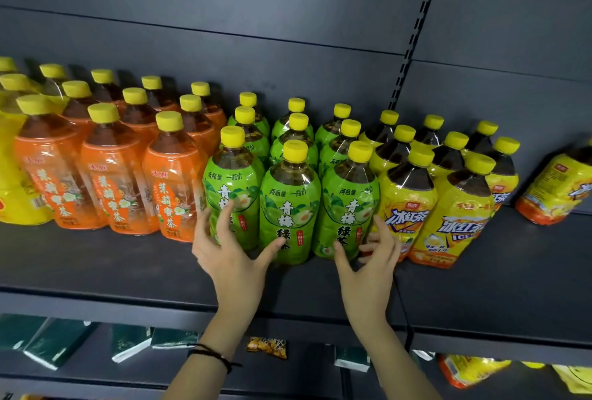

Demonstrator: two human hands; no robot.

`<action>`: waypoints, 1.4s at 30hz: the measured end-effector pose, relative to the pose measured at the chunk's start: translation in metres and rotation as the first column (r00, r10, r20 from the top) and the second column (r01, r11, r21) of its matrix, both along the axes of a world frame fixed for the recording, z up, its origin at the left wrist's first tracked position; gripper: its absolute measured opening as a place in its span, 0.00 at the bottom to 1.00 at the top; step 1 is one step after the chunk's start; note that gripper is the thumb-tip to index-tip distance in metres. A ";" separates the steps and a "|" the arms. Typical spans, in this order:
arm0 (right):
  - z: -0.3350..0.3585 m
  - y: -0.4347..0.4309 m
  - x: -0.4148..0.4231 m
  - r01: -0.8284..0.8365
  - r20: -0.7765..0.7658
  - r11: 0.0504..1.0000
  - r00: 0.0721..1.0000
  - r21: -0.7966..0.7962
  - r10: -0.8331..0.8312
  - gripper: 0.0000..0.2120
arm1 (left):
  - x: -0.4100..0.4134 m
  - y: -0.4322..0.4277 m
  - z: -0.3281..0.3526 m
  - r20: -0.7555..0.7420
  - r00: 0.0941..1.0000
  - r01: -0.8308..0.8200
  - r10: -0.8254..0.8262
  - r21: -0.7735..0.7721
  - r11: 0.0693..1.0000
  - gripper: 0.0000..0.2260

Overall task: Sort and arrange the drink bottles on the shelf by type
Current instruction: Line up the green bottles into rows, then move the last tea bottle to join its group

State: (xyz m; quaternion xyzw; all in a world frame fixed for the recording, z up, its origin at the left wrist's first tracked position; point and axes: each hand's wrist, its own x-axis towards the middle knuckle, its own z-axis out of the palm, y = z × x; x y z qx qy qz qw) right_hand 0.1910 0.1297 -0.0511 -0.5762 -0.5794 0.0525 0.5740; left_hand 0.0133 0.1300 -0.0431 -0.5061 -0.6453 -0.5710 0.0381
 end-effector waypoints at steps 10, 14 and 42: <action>0.002 0.009 -0.001 0.063 0.058 0.998 0.996 -0.019 -0.062 0.27 | -0.009 0.006 0.002 0.122 0.992 0.003 0.012 -0.118 0.993 0.47; 0.004 0.007 0.001 0.078 0.045 0.993 0.996 -0.086 -0.074 0.24 | -0.006 0.006 0.000 0.095 0.995 -0.018 0.032 -0.145 0.989 0.47; 0.021 -0.086 0.251 -0.055 -0.165 0.929 0.986 -0.366 -0.006 0.10 | 0.176 -0.050 0.015 -0.013 0.739 0.620 -0.674 -0.378 0.687 0.13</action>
